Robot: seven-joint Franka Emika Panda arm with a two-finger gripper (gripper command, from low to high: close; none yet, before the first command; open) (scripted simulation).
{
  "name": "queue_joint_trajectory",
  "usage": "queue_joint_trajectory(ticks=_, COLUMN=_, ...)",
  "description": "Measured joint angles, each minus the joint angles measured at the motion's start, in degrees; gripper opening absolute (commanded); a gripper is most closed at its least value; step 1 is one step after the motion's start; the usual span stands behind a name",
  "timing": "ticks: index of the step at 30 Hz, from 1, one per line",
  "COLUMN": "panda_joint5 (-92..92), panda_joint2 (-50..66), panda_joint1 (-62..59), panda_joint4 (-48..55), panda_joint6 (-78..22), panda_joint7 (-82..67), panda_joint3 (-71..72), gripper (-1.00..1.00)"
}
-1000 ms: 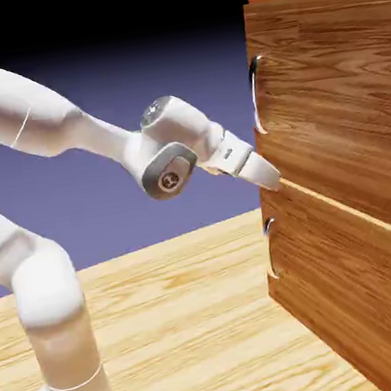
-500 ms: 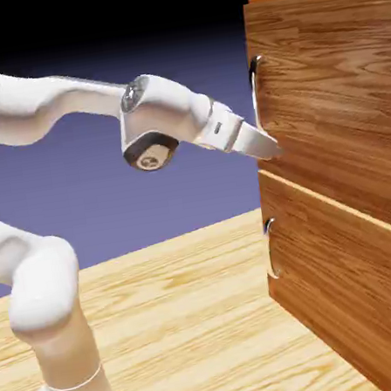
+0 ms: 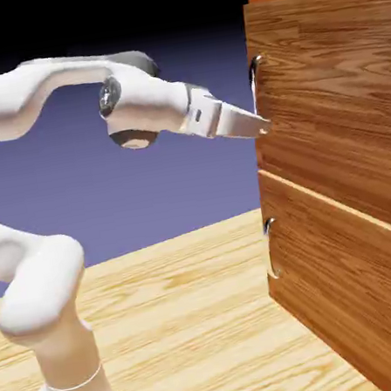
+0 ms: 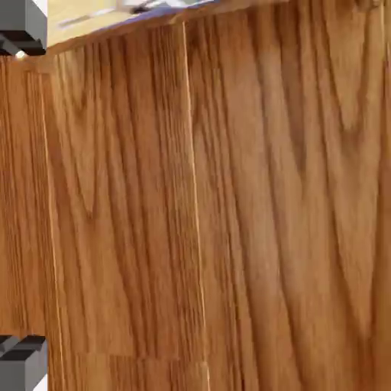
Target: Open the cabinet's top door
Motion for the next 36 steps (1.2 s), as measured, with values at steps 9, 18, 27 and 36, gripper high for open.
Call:
queue_joint_trajectory(ticks=9, panda_joint5=22.4, panda_joint2=-4.3, panda_joint1=-6.8, panda_joint4=2.9, panda_joint6=-1.2, panda_joint7=-15.8, panda_joint3=7.6, gripper=0.0)
queue_joint_trajectory(ticks=18, panda_joint5=44.9, panda_joint2=-8.5, panda_joint1=-13.6, panda_joint4=5.7, panda_joint6=-2.4, panda_joint7=-31.6, panda_joint3=15.1, gripper=0.0)
queue_joint_trajectory(ticks=27, panda_joint5=56.6, panda_joint2=-6.8, panda_joint1=-24.6, panda_joint4=12.2, panda_joint6=-5.3, panda_joint7=-39.3, panda_joint3=22.8, gripper=0.0)
queue_joint_trajectory(ticks=36, panda_joint5=48.8, panda_joint2=-8.6, panda_joint1=-14.2, panda_joint4=3.5, panda_joint6=-12.7, panda_joint7=-38.2, panda_joint3=12.9, gripper=-1.0)
